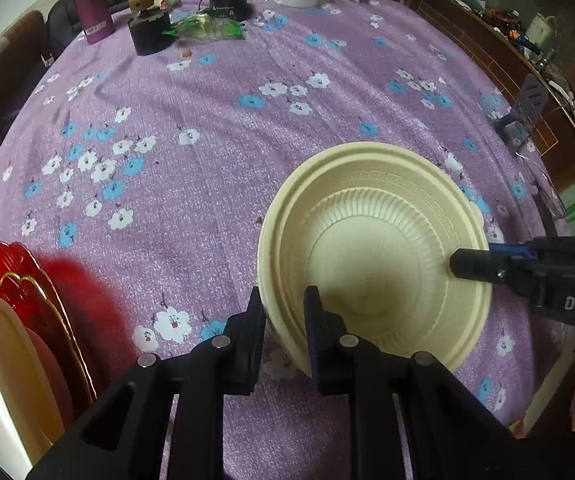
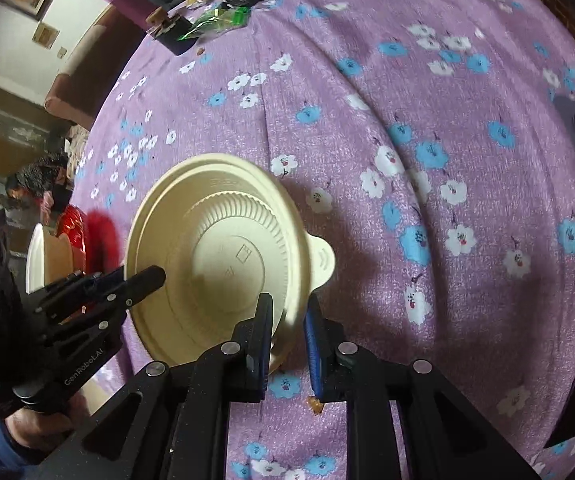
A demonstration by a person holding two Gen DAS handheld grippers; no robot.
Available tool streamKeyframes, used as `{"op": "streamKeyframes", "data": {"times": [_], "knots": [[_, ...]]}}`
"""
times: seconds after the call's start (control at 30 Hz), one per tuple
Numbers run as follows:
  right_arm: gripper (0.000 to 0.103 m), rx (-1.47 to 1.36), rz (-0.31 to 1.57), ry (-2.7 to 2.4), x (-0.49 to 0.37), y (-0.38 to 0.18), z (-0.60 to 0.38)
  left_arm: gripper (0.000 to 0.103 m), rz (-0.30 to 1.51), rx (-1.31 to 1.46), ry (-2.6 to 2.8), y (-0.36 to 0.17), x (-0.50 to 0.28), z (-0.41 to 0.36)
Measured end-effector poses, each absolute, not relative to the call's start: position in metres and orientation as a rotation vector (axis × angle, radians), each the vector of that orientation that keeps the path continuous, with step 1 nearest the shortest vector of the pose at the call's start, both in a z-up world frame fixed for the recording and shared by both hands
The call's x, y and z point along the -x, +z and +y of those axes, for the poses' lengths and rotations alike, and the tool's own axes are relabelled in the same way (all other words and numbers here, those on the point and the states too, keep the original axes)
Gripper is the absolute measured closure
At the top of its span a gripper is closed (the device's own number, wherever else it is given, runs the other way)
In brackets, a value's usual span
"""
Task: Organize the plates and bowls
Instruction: 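Lift the beige bowl with the left gripper and carry it to the stack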
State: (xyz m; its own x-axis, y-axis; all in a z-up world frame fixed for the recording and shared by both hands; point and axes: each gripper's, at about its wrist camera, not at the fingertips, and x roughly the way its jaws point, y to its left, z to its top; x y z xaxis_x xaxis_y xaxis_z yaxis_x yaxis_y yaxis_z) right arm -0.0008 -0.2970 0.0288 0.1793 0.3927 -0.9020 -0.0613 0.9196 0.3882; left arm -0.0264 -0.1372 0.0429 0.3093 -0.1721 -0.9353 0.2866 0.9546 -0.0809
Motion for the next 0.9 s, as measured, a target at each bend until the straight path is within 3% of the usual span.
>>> {"op": "streamKeyframes", "data": {"times": [0.9], "knots": [[0.086, -0.282, 1.264, 0.306, 0.020, 0.063, -0.282, 0.085, 1.030, -0.268, -0.256, 0.079, 0.051, -0.133]]}}
